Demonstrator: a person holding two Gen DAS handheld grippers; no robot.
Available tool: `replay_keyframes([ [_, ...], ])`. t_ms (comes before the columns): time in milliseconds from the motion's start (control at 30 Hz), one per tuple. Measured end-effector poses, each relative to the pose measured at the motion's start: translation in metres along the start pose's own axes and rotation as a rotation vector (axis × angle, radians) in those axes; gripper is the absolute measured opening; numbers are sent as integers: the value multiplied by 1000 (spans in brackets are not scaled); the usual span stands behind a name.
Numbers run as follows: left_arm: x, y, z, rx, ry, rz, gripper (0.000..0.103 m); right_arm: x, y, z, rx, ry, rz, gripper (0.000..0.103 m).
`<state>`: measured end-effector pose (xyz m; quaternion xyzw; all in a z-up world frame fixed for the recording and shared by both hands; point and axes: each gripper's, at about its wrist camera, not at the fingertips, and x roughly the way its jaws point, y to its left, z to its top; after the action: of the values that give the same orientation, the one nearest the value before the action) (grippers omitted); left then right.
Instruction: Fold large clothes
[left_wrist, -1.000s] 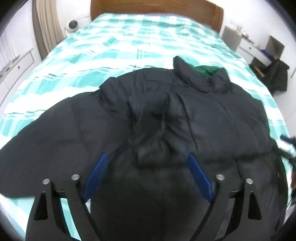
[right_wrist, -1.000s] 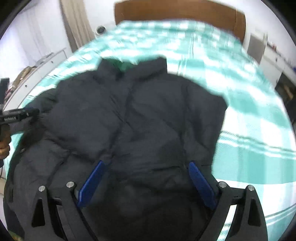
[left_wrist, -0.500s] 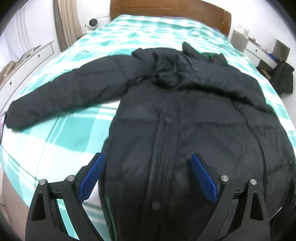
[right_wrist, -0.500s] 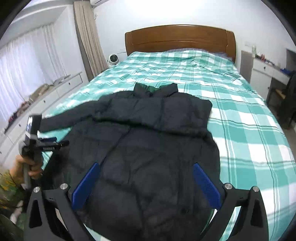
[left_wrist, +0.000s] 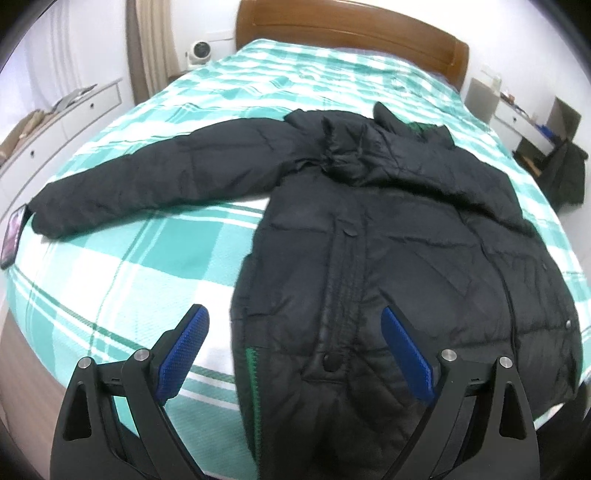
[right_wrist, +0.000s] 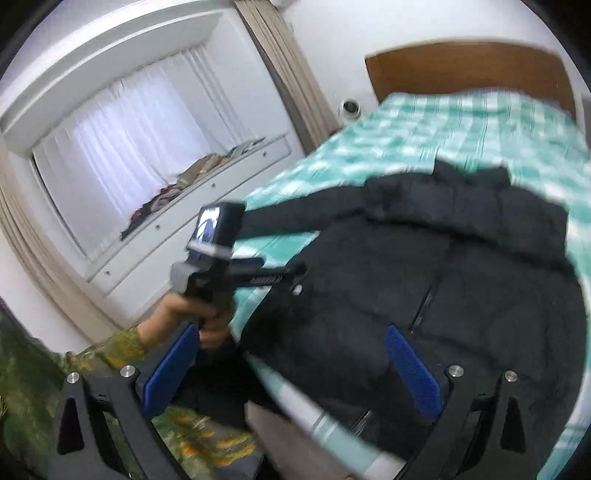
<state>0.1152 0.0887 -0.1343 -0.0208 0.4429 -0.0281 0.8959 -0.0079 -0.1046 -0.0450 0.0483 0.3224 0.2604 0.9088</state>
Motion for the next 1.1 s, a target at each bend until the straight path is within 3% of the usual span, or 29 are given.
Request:
replay_keyframes([
  [33, 0, 3, 0, -3, -3, 6, 95, 3, -1, 1, -9, 1, -21, 103],
  [133, -2, 11, 0, -17, -13, 23, 95, 9, -14, -1, 84, 20, 30, 103],
  [233, -2, 23, 0, -52, -22, 36, 97, 5, -22, -7, 136, -13, 21, 103],
  [400, 9, 47, -1, -143, 11, 53, 97, 7, -30, -13, 133, -20, -73, 103],
  [733, 25, 77, -1, -243, 49, 72, 97, 21, -19, -19, 106, -7, -68, 103],
  [1100, 70, 207, 55, -625, -5, 103, 98, 24, -13, -26, 86, 18, -79, 103],
])
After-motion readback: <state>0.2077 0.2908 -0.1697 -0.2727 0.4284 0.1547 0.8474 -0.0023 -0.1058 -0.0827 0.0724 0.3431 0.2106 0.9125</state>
